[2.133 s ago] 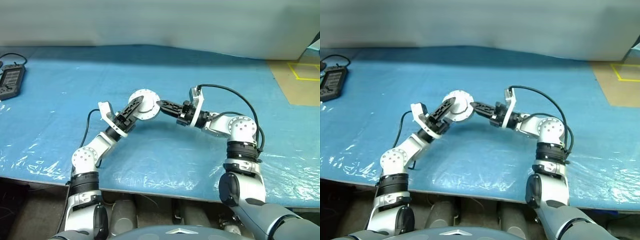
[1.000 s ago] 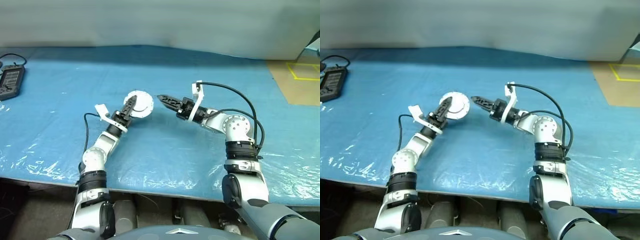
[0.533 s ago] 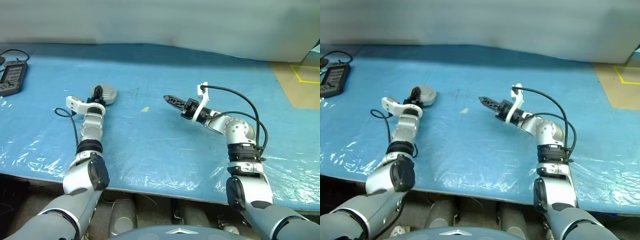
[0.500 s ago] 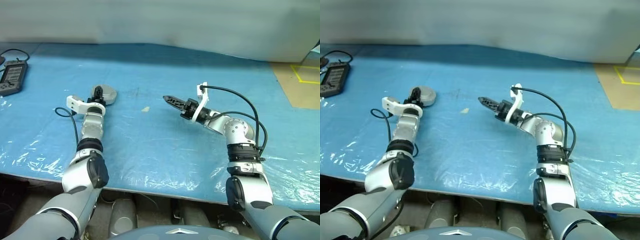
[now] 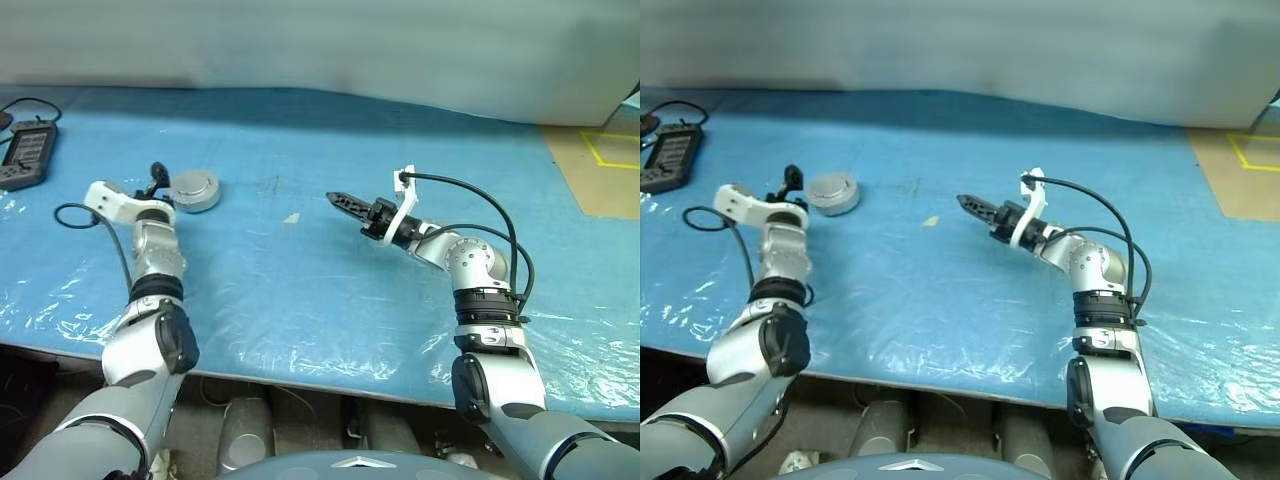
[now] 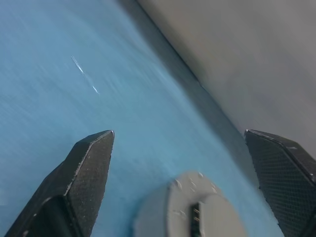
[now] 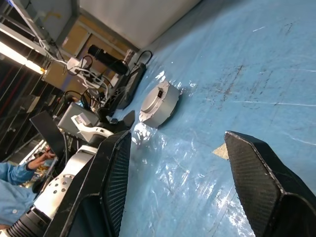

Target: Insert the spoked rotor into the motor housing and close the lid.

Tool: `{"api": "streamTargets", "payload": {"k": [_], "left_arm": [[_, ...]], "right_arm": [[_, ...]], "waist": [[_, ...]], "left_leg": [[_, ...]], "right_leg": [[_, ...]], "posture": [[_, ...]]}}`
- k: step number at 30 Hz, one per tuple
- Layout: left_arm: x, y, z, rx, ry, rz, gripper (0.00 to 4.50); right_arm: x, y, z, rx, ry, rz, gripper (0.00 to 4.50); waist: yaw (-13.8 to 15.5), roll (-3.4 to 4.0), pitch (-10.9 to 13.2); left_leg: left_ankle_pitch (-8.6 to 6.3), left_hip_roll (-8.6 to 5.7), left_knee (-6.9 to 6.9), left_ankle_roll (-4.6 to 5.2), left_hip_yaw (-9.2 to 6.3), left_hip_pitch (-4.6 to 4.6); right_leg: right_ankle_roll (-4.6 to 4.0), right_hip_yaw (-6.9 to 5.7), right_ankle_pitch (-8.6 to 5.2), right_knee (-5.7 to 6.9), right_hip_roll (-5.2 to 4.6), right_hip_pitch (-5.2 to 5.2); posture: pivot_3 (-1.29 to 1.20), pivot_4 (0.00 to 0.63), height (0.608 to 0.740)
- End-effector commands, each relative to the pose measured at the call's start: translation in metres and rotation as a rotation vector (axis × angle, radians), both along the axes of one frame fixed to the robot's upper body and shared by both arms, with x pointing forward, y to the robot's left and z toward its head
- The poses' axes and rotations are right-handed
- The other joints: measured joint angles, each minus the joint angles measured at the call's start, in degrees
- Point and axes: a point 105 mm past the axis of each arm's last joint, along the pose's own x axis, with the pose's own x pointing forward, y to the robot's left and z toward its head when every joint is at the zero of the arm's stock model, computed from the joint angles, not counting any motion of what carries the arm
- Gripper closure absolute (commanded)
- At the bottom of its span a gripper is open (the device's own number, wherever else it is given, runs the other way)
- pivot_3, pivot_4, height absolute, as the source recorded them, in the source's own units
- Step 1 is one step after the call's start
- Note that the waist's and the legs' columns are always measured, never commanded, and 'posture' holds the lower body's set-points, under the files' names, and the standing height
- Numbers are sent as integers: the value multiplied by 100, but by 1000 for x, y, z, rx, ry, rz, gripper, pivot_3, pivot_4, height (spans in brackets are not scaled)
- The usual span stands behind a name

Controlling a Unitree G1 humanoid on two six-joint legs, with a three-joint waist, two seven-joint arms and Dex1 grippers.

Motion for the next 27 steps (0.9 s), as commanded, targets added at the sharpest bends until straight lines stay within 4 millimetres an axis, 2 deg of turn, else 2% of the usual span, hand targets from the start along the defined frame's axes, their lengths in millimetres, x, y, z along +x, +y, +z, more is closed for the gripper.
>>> {"api": "streamTargets", "payload": {"k": [1, 2, 4, 6, 7, 10, 13, 15, 18, 23, 27], "left_arm": [[-14, 17, 35, 206, -62, 92, 34], [-17, 18, 41, 267, -66, 106, 34], [-20, 4, 61, 422, -139, 63, 34], [-19, -38, 83, 599, -261, -118, 34], [-19, -62, 86, 678, -299, -227, 34], [-30, -129, 76, 821, -379, -617, 34], [-52, -174, 43, 939, -355, -984, 34], [-63, -185, 25, 980, -324, -1128, 34], [-71, -189, 14, 999, -307, -1228, 34], [-86, -193, -7, 1058, -282, -1398, 34], [-84, -193, -15, 1074, -258, -1410, 0]], "right_arm": [[0, 2, 11, -3, -68, 10, 1389], [0, 1, 10, -23, -88, 3, 1389], [3, -4, 12, -59, -179, -46, 1389], [7, -11, 6, -173, -303, -105, 1389], [8, -14, 1, -243, -352, -114, 1389], [9, -22, -15, -400, -434, -100, 1389], [14, -39, -13, -454, -500, -120, 1389], [15, -51, -6, -465, -555, -128, 1389], [13, -60, -2, -479, -613, -111, 1389], [-6, -70, -10, -536, -635, 45, 1389], [-20, -65, -21, -557, -628, 118, 537]], "waist": [[1, 0, 0], [1, 0, 0], [2, 0, 0], [34, 0, 0], [49, 0, 0], [57, 0, 0], [3, 2, 1], [-51, 5, 2], [-122, 7, 3], [-131, 18, 2], [-126, 18, 2]], "left_leg": [[0, 1, 2, 0, -2, -2], [0, 2, 5, 0, -5, -3], [0, 2, 9, 0, -12, -3], [0, 12, 14, 0, -26, -5], [0, 12, 15, 0, -35, -9], [0, 0, 23, 1, -38, -11], [0, -1, 25, 1, -36, -4], [-1, 6, 23, 2, -34, 1], [0, 8, 22, 2, -34, 0], [-1, 12, 23, 5, -34, 6], [-4, 20, 27, 13, -34, 6]], "right_leg": [[0, -2, 0, 0, 0, 1], [0, -5, 0, 0, -1, 3], [-2, -12, -1, -1, -3, 8], [-22, -27, -14, -1, -13, 17], [-24, -42, -15, -3, -24, 23], [-25, -49, -16, -3, -41, 33], [-26, -45, -16, 0, -42, 35], [-30, -41, -18, 2, -27, 33], [-48, -44, -28, 16, -9, 25], [-58, -45, -35, 24, -6, 26], [-58, -47, -34, 24, -9, 30]], "posture": [[0, 150, 740], [0, 150, 740], [0, 150, 740], [0, 150, 740], [0, 150, 740], [0, 150, 740], [0, 150, 740], [0, 150, 740], [0, 150, 740], [0, 150, 740], [0, 150, 740]]}}
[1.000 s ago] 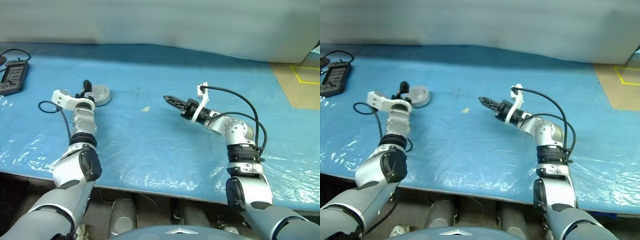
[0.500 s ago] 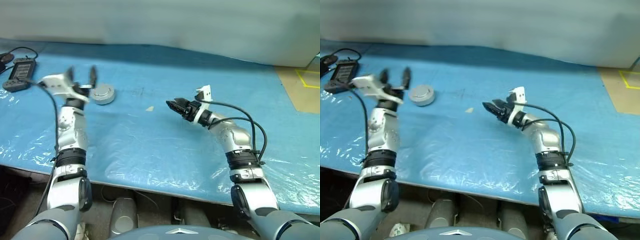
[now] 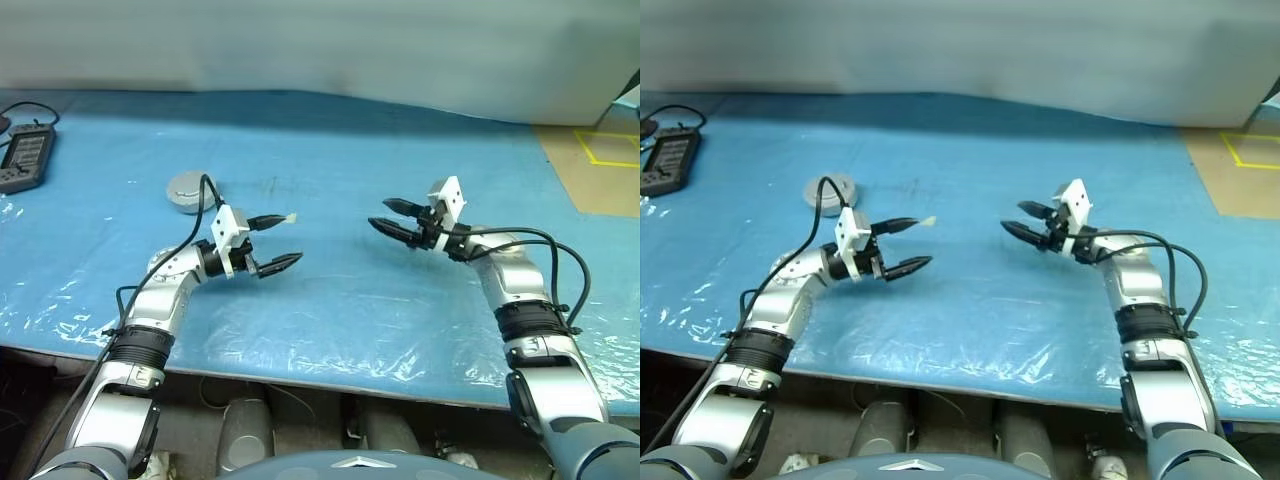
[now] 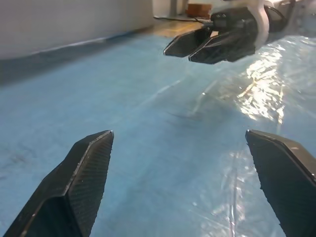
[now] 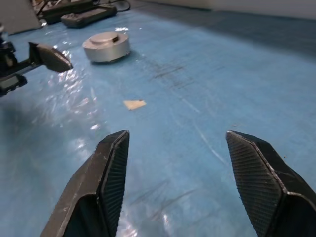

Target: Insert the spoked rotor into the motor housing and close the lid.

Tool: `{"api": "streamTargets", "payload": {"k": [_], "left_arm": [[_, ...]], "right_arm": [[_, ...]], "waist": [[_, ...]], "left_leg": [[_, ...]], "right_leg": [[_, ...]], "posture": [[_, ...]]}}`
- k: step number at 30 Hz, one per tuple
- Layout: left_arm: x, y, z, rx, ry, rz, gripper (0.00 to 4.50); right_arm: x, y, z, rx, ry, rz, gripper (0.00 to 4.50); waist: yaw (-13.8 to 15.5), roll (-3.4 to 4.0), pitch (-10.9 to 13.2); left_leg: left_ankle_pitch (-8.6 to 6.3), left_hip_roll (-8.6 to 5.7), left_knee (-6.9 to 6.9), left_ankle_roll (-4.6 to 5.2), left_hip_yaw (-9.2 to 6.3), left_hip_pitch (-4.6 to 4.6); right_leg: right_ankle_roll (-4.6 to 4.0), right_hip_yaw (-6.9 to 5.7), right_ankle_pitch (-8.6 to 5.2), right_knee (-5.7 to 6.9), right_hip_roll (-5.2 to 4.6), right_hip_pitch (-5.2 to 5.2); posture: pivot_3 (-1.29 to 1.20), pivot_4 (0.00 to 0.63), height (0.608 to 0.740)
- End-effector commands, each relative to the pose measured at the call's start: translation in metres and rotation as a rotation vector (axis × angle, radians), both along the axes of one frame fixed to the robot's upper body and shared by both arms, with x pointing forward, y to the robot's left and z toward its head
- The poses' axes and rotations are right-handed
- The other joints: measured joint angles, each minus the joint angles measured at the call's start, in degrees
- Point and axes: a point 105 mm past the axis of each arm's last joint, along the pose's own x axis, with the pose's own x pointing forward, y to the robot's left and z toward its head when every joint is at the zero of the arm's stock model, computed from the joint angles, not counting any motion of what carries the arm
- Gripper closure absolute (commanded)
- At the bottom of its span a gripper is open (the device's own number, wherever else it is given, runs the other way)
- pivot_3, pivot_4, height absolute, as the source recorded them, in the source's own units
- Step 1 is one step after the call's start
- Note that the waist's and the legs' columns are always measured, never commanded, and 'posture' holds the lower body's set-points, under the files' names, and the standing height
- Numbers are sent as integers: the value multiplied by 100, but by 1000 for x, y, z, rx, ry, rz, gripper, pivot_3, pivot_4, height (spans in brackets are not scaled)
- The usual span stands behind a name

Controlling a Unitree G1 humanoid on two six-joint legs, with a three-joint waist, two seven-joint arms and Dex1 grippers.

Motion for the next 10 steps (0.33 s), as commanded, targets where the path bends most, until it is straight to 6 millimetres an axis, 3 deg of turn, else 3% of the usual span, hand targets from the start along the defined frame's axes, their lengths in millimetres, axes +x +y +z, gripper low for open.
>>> {"api": "streamTargets", "payload": {"k": [1, 10], "left_arm": [[0, -2, 2, 16, -34, -15, 0], [5, -5, 2, 5, -43, 1, 0]], "right_arm": [[-10, 9, 6, -10, -36, 64, 162], [-13, 13, 8, -14, -74, 66, 42]], "waist": [[-2, 1, 1], [-2, 4, 1]], "left_leg": [[-1, 11, 1, 2, 0, 0], [-2, 17, 8, 1, 0, 1]], "right_leg": [[0, -1, 0, 1, 0, 0], [-2, -1, -1, 7, 1, 0]], "posture": [[0, 150, 740], [0, 150, 740]]}}
